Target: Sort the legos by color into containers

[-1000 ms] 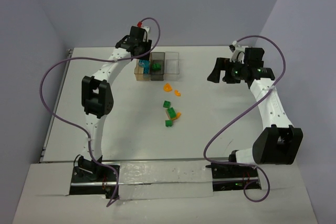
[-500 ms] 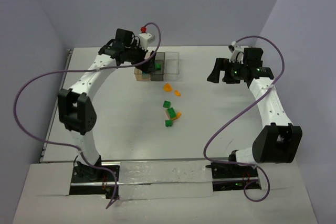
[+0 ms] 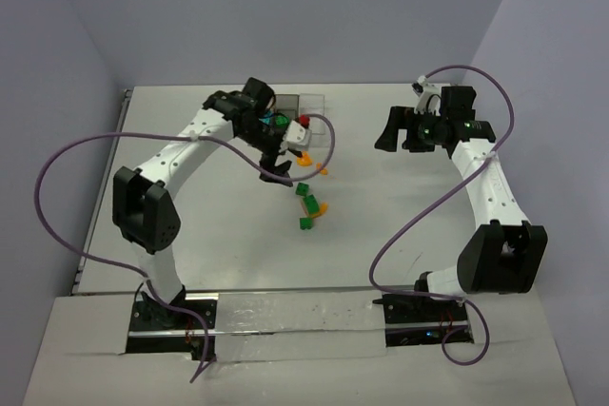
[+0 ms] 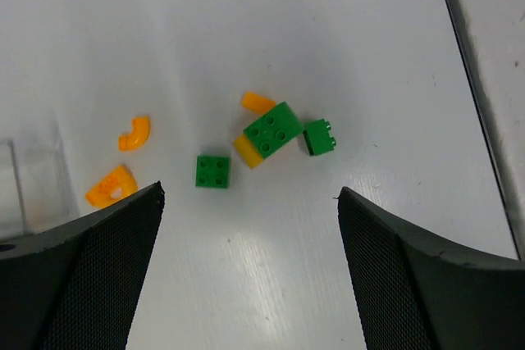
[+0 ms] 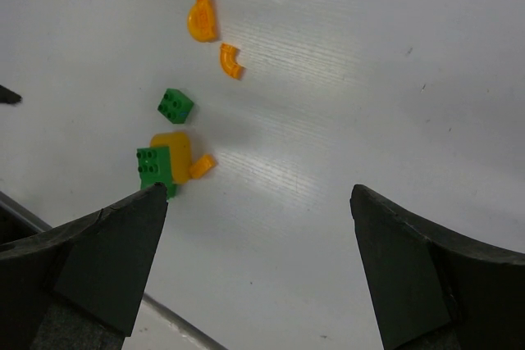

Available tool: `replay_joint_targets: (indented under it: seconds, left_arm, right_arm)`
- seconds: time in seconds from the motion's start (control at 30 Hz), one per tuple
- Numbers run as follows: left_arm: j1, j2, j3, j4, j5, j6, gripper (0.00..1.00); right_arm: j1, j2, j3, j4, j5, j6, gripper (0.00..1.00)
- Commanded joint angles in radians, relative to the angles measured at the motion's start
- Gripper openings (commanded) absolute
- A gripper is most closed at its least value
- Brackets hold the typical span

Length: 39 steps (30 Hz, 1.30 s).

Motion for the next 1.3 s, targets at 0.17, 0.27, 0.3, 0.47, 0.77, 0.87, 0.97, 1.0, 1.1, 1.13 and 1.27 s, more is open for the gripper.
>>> replay_joint_targets:
  seconds: [0.17, 0.27, 0.3, 0.47, 0.77, 0.87, 0.97, 1.0, 1.1, 1.13, 1.27]
  left_arm:
    - [-0.163, 0.25, 0.294, -0.274, -0.116, 0.378, 0.91]
    - [-0.201, 0.281, 0.277, -0.275, -0.2, 0.416, 0.9]
    - [-0.219, 0.293, 0.268, -0.275, -0.228, 0.43, 0.9]
    - [-0.233, 0.317, 0.253, -0.265, -0.284, 0.455, 0.89]
    - [-0.265, 0.296, 0.116, -0.155, -0.398, 0.471, 0.86]
    - [-0.266, 0.286, 0.079, -0.115, -0.407, 0.47, 0.86]
    - [-0.267, 0.282, 0.066, -0.087, -0.41, 0.453, 0.84]
    - [-0.266, 0.286, 0.069, -0.085, -0.41, 0.449, 0.84]
    - [-0.265, 0.287, 0.069, -0.069, -0.407, 0.439, 0.77]
    - [-0.267, 0.284, 0.067, -0.064, -0.406, 0.437, 0.74]
    - [-0.265, 0.272, 0.069, -0.045, -0.401, 0.428, 0.64]
  right_arm:
    - [-0.094, -0.027, 0.034, -0.023, -0.066, -0.023, 1.0]
    - [-0.123, -0.03, 0.029, -0.029, -0.091, -0.024, 1.0]
    - [-0.131, -0.032, 0.027, -0.03, -0.1, -0.024, 1.0]
    - [-0.137, -0.036, 0.026, -0.03, -0.109, -0.022, 1.0]
    - [-0.143, -0.026, 0.022, -0.027, -0.124, -0.021, 1.0]
    - [-0.145, -0.025, 0.022, -0.027, -0.128, -0.021, 1.0]
    - [-0.145, -0.024, 0.015, -0.023, -0.131, -0.021, 1.0]
    - [-0.145, -0.025, 0.012, -0.022, -0.132, -0.021, 1.0]
    - [-0.145, -0.026, 0.009, -0.021, -0.131, -0.021, 1.0]
    - [-0.145, -0.024, 0.008, -0.019, -0.132, -0.019, 1.0]
    - [-0.145, -0.019, 0.009, -0.018, -0.137, -0.018, 1.0]
